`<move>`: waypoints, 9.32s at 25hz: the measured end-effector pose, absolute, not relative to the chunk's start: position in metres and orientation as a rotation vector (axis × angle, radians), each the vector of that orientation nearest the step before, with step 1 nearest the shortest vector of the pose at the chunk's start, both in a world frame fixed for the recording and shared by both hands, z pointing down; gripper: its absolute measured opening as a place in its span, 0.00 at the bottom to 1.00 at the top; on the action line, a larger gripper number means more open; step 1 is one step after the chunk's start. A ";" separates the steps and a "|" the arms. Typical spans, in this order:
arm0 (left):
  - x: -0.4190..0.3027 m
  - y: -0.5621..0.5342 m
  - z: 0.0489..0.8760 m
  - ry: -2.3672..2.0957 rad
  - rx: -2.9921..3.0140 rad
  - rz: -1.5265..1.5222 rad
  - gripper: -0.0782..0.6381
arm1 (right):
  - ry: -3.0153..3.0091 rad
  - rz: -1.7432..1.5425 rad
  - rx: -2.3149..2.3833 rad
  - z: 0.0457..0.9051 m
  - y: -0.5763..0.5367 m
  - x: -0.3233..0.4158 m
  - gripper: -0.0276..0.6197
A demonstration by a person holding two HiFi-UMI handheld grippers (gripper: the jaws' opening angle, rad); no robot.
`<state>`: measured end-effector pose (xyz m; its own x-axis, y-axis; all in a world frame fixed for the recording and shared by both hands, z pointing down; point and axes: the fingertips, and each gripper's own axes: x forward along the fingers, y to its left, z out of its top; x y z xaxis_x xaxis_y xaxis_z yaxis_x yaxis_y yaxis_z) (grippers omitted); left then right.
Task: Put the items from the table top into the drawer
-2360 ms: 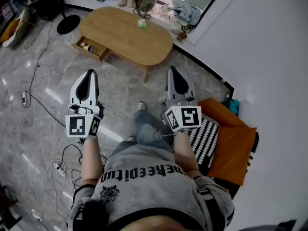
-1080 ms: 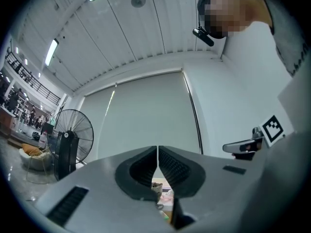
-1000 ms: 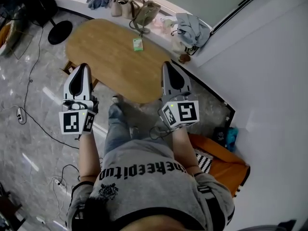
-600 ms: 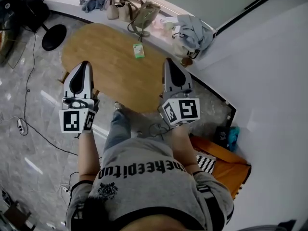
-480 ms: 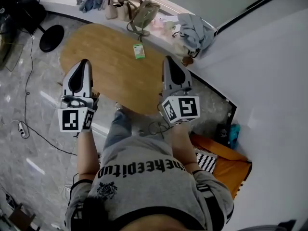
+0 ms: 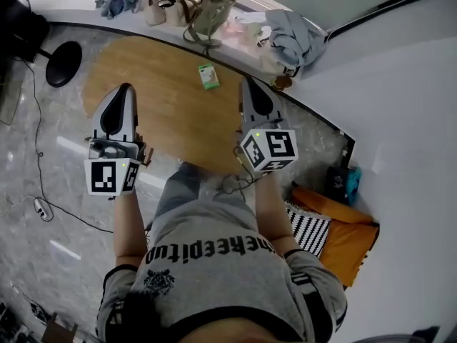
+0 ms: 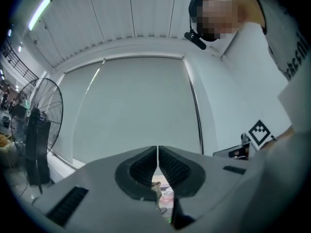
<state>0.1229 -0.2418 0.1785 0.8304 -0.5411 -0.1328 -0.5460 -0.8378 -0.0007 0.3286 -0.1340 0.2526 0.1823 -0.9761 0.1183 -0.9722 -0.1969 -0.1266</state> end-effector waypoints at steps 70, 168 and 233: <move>0.207 -0.336 0.493 0.619 -3.254 -0.197 0.13 | 2.238 -1.183 -2.465 0.740 -0.265 0.362 0.57; -0.293 -0.221 0.532 1.620 -2.952 -0.140 0.13 | 2.890 -1.594 -1.909 0.845 -0.211 -0.138 0.58; -0.221 -0.101 0.394 1.668 -2.850 -0.154 0.13 | 2.929 -0.808 -1.760 0.547 -0.109 -0.077 0.05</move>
